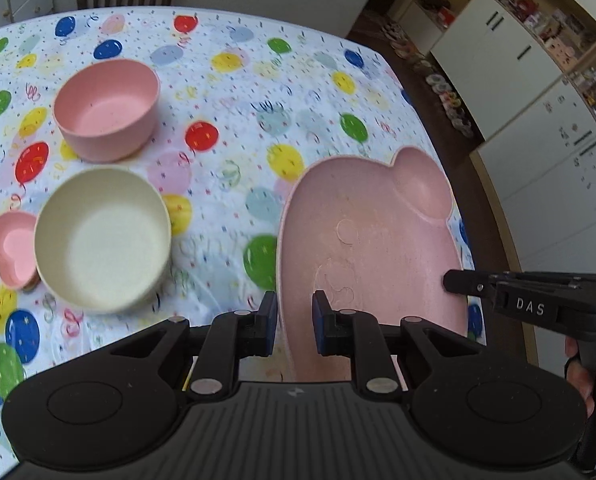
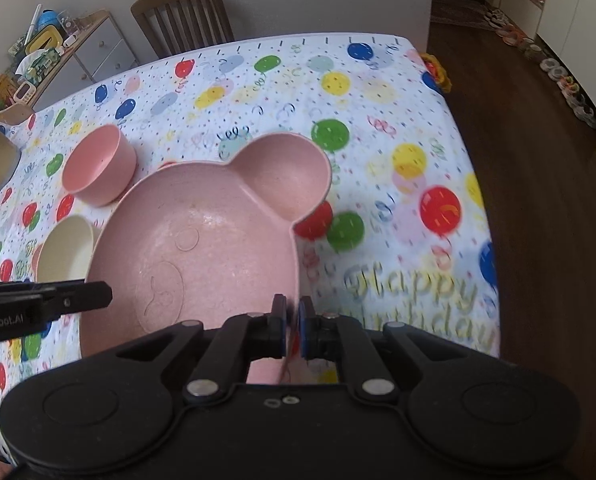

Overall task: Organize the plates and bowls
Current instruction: 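Lift the pink bear plate with both grippers over the stacked white plates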

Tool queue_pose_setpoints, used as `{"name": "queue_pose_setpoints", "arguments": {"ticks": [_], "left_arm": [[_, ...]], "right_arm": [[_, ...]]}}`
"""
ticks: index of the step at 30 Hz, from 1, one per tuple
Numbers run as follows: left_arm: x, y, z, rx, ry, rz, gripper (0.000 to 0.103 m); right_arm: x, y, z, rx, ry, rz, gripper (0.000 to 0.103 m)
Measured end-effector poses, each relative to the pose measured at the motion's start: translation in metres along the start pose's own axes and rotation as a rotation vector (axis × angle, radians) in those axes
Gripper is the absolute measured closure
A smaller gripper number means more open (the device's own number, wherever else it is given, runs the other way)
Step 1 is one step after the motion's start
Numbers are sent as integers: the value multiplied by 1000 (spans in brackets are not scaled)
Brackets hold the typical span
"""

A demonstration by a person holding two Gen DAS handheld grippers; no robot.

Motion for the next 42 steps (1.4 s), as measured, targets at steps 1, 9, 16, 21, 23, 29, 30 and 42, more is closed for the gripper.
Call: {"name": "queue_pose_setpoints", "arguments": {"ticks": [1,9,16,21,23,29,30,42], "left_arm": [[-7,-3,-4,-9,10,5,85],[-53,-13,-27,-51,64,53,85],[-91,-12,-42,-77,93,98,85],[-113,-7,-45,-85,88,128,85],[-119,-4,-45,-85,89,137,85],[-127,3,-48,-78,104,146,85],[-127,4,-49,-81,106,144,85],[-131,18,-51,-70,115,149,85]], "right_arm": [[-6,-4,-1,-1,0,2,98],[-51,-31,-15,-21,22,15,98],[-89,-45,-28,-36,45,29,98],[-113,-47,-33,-43,57,42,98],[-120,-47,-35,-45,62,47,98],[-132,-43,-38,-52,68,49,98],[-133,-43,-38,-54,66,45,98],[-139,-34,-46,-69,82,33,99]]}}
Point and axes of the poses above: each gripper's, at about its wrist camera, not at the fingertips, and y roughly the way its jaws point, z to its left, x to its top, the point moved 2 cm from there along y, roughly the way its jaws point, and after that the axes turned 4 degrees about y, right-handed, at the moved point
